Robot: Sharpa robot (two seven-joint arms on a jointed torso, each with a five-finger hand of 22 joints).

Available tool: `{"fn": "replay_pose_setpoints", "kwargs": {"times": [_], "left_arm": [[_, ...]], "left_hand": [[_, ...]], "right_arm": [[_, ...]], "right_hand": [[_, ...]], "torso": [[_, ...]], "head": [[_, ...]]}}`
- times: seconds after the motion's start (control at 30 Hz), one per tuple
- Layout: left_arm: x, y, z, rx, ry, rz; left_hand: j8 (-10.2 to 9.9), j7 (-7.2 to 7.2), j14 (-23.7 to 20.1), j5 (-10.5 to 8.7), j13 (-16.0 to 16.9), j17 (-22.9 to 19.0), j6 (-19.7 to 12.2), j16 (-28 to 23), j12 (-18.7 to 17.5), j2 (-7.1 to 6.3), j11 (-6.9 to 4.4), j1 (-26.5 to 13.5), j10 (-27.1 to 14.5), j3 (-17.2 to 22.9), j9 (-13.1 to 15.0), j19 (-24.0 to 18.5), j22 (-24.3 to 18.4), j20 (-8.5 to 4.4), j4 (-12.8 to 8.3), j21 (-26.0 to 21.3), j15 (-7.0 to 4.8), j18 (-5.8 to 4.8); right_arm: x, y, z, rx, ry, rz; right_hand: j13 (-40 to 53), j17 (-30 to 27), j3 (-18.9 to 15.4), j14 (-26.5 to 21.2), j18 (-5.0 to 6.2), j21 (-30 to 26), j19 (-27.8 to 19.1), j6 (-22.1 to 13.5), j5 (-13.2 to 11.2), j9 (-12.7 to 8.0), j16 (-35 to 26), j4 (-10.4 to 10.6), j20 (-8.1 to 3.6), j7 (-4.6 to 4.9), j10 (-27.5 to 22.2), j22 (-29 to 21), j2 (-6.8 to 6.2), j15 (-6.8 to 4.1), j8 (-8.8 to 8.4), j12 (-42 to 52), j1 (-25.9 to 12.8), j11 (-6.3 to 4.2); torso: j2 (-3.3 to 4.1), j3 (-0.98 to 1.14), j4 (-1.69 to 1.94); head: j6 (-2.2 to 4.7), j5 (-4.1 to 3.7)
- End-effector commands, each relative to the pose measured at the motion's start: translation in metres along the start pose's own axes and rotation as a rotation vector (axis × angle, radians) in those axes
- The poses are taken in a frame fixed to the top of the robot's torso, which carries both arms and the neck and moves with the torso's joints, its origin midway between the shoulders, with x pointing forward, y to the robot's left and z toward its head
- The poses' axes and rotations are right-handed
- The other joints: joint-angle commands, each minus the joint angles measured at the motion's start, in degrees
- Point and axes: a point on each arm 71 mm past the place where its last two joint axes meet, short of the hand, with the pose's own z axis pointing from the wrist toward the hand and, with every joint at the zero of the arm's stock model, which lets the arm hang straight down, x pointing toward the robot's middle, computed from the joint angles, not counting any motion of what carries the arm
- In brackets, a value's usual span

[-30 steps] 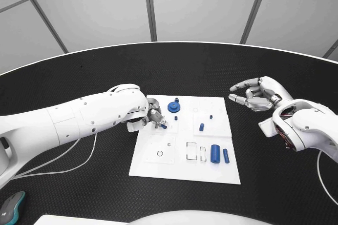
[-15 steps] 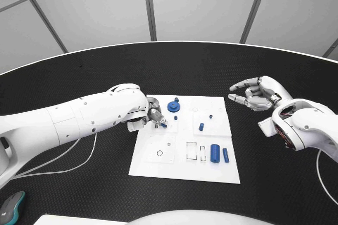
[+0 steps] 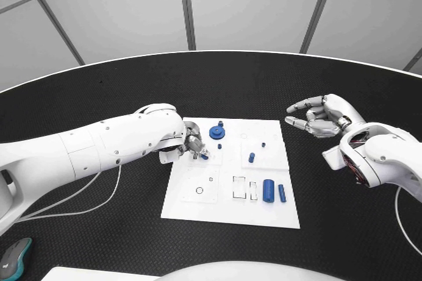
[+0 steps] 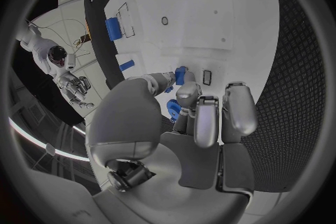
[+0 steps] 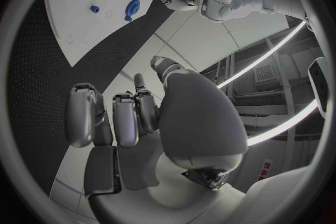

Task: Assemble the parts on the task board

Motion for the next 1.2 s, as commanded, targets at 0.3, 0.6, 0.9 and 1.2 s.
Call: {"fn": "replay_pose_setpoints", "kwargs": {"times": [0.3,0.6,0.9,1.2], "left_arm": [[0.0000,-0.0007,0.0003,-0.002,-0.002,0.004],[0.0006,-0.0007,0.0003,-0.006,0.006,0.010],[-0.0002,-0.0002,0.0008,-0.013,0.000,0.006],[-0.0004,-0.0006,0.0005,-0.011,-0.008,0.001]], "left_hand": [[0.2,-0.01,4.7,0.10,0.2,10.1,0.3,0.3,0.4,0.49,-0.07,0.2,0.4,8.5,0.0,0.3,0.0,0.09,-8.1,0.2,-0.47,-0.32],[0.3,-0.02,4.7,0.06,0.3,10.1,0.3,0.3,0.5,0.41,-0.08,0.2,0.5,8.6,0.1,0.3,0.1,0.09,-8.3,0.2,-0.48,-0.34],[0.3,-0.02,4.7,0.06,0.3,10.1,0.3,0.3,0.5,0.41,-0.08,0.2,0.5,8.6,0.1,0.3,0.1,0.09,-8.3,0.2,-0.48,-0.34],[0.3,-0.03,4.7,0.04,0.5,10.2,0.4,0.3,0.7,0.36,-0.10,0.1,0.7,8.7,0.1,0.4,0.2,0.10,-8.5,0.2,-0.49,-0.36]], "right_arm": [[0.0002,0.0001,0.0001,-0.001,0.001,0.000],[0.0002,0.0001,0.0001,0.000,0.002,0.000],[0.0003,0.0001,0.0000,-0.001,0.002,0.000],[0.0002,0.0001,0.0000,-0.001,0.002,0.000]], "right_hand": [[5.3,4.0,0.4,3.5,0.40,-0.4,0.1,-0.3,0.2,-0.1,-0.2,0.1,-0.24,0.02,0.3,3.4,-0.57,-0.48,0.36,0.1,-0.2,-0.02],[5.3,4.0,0.4,3.5,0.40,-0.4,0.1,-0.3,0.2,-0.1,-0.2,0.1,-0.24,0.02,0.3,3.4,-0.57,-0.48,0.36,0.1,-0.2,-0.02],[5.3,4.0,0.4,3.5,0.40,-0.4,0.1,-0.3,0.2,-0.1,-0.2,0.1,-0.24,0.02,0.3,3.4,-0.57,-0.48,0.36,0.1,-0.2,-0.02],[5.4,4.0,0.5,3.5,0.36,-0.3,0.2,-0.3,0.2,-0.1,-0.2,0.1,-0.26,-0.01,0.4,3.5,-0.66,-0.50,0.45,0.2,-0.3,-0.04]], "torso": [[0.00,0.02,-0.03],[-0.01,0.00,0.00],[0.00,-0.01,-0.02],[0.03,-0.01,0.02]], "head": [[-0.12,-0.03],[-0.16,-0.05],[-0.21,-0.01],[-0.29,-0.10]]}}
